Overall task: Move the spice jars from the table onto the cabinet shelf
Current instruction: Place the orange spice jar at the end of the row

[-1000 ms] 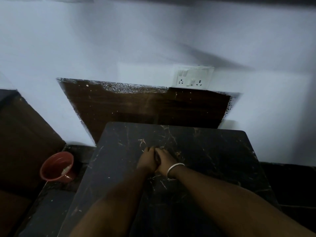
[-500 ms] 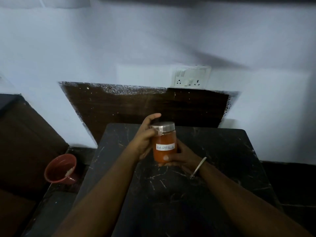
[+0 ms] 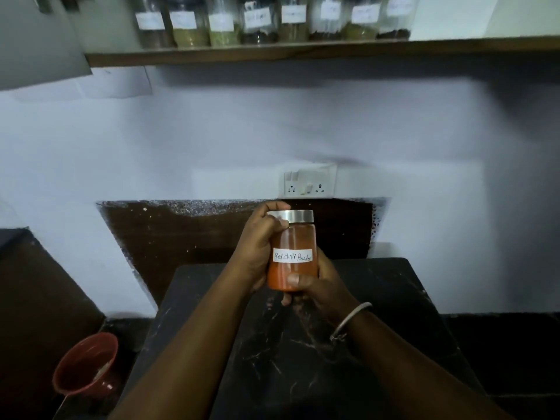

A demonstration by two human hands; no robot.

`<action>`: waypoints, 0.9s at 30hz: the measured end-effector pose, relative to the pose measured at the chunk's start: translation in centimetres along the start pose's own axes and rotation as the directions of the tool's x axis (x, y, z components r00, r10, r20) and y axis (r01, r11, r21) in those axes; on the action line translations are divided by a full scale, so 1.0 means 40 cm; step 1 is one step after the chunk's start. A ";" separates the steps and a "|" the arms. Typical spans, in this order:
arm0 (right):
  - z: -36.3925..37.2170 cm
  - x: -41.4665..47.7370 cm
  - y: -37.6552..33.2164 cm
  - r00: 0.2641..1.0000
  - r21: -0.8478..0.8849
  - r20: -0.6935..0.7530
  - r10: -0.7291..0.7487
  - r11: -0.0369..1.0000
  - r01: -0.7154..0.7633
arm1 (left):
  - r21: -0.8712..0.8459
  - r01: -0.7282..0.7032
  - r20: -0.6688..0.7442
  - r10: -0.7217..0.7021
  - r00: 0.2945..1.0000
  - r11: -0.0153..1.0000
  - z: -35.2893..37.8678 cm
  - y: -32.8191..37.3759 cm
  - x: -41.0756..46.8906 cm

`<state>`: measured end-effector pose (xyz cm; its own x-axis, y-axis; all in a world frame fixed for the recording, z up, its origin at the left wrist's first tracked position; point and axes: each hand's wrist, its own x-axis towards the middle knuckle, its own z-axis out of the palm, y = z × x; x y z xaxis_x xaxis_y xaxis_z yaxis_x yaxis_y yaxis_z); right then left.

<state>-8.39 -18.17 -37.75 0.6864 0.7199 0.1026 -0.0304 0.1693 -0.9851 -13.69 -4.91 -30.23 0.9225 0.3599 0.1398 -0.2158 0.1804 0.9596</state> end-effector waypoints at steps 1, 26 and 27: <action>-0.006 -0.006 -0.023 1.000 -0.023 0.003 -0.016 1.000 0.016 | -0.010 -0.006 0.010 0.006 1.000 1.000 0.012 0.012 0.003; -0.507 0.402 -0.974 0.698 -0.896 -0.296 -0.652 0.443 0.033 | 0.920 -0.302 0.375 0.338 0.863 -0.248 0.261 0.465 0.677; -0.543 0.439 -0.983 0.708 -0.894 -0.332 -0.623 0.448 -0.024 | 0.916 -0.311 0.388 0.358 0.849 -0.255 0.258 0.453 0.692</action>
<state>20.64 -26.81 -0.23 0.7460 0.1808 0.6409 0.6190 -0.5430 -0.5674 11.24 -1.12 -6.44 0.8304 0.0152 0.5570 0.0615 -0.9960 -0.0645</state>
